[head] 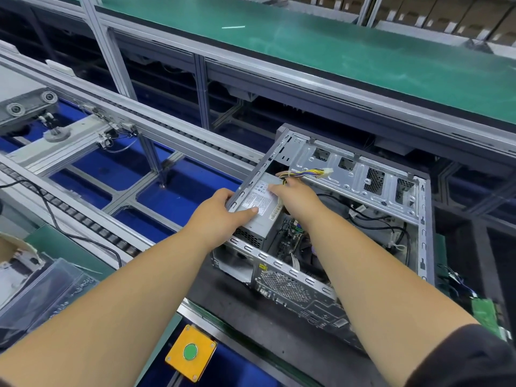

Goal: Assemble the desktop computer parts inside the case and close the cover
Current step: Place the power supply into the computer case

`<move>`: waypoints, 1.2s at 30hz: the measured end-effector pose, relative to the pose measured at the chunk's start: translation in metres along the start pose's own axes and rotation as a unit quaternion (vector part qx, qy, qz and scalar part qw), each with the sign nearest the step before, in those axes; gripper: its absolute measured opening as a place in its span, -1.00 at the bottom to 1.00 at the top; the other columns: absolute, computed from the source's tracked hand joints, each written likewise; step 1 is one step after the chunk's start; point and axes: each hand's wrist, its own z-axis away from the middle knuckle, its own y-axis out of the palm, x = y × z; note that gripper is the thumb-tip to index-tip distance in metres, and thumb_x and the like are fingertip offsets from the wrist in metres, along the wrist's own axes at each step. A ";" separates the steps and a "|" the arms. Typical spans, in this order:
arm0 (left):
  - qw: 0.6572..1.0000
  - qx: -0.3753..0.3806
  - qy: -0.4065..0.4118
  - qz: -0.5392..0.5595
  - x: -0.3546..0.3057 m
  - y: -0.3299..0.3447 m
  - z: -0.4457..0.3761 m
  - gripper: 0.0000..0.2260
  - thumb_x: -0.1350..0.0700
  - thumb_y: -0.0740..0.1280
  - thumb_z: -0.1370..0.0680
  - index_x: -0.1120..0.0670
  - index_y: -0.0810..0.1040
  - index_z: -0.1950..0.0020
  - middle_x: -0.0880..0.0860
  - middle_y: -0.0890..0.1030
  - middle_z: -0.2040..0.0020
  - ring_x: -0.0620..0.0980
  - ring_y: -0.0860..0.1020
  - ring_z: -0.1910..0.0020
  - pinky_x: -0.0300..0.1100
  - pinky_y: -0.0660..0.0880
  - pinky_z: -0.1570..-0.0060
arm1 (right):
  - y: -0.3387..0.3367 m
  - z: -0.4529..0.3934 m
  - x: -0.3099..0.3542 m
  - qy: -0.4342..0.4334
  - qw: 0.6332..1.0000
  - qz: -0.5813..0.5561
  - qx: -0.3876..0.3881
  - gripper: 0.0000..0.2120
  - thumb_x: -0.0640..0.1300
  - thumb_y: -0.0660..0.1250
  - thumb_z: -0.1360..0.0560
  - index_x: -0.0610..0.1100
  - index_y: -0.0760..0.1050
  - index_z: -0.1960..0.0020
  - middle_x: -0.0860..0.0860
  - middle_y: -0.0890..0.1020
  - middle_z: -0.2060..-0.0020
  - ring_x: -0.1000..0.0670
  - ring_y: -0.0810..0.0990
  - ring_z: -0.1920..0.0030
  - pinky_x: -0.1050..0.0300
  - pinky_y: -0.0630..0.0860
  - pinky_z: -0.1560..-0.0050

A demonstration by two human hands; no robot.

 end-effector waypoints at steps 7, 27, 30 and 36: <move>1.000 0.012 -0.002 0.015 0.001 0.000 -0.002 -0.55 -0.28 0.46 -0.36 -0.17 0.44 -0.15 -0.18 0.60 0.08 -0.15 0.62 0.22 -0.33 0.44 0.41 | 0.001 -0.005 -0.001 -0.004 1.000 0.002 0.017 -0.55 0.09 0.28 -0.50 0.00 0.43 -0.35 -0.04 0.53 -0.27 -0.11 0.57 -0.18 -0.15 0.52 -0.24; 0.974 0.051 0.221 -0.014 0.069 -0.010 -0.001 0.07 -0.07 0.63 -0.25 -0.50 -0.06 -0.45 -0.38 0.42 -0.31 -0.13 0.53 -0.23 -0.08 0.51 -0.16 | 0.017 -0.003 -0.001 0.052 0.993 -0.102 -0.015 0.10 0.23 0.58 -0.26 -0.05 0.08 -0.59 -0.02 0.37 -0.46 -0.02 0.44 -0.25 0.09 0.31 -0.18; 0.945 0.008 0.319 -0.068 0.068 -0.014 -0.007 -0.01 0.04 0.61 -0.30 -0.35 0.06 -0.52 -0.34 0.29 -0.41 -0.17 0.38 -0.38 0.01 0.47 -0.26 | 0.015 -0.003 0.000 0.030 0.997 -0.074 -0.017 0.01 0.19 0.57 -0.26 -0.07 0.18 -0.54 0.06 0.49 -0.30 0.03 0.54 -0.13 0.08 0.48 -0.13; 0.790 0.011 0.520 -0.325 0.040 -0.025 -0.013 -0.28 0.00 0.55 -0.29 0.04 0.45 -0.43 0.01 0.43 -0.44 0.13 0.34 -0.45 0.13 0.25 -0.43 | 0.012 0.003 0.000 0.008 0.999 -0.043 -0.027 -0.16 0.20 0.49 -0.33 0.00 0.23 -0.50 0.13 0.45 -0.07 0.12 0.50 0.03 0.21 0.34 0.25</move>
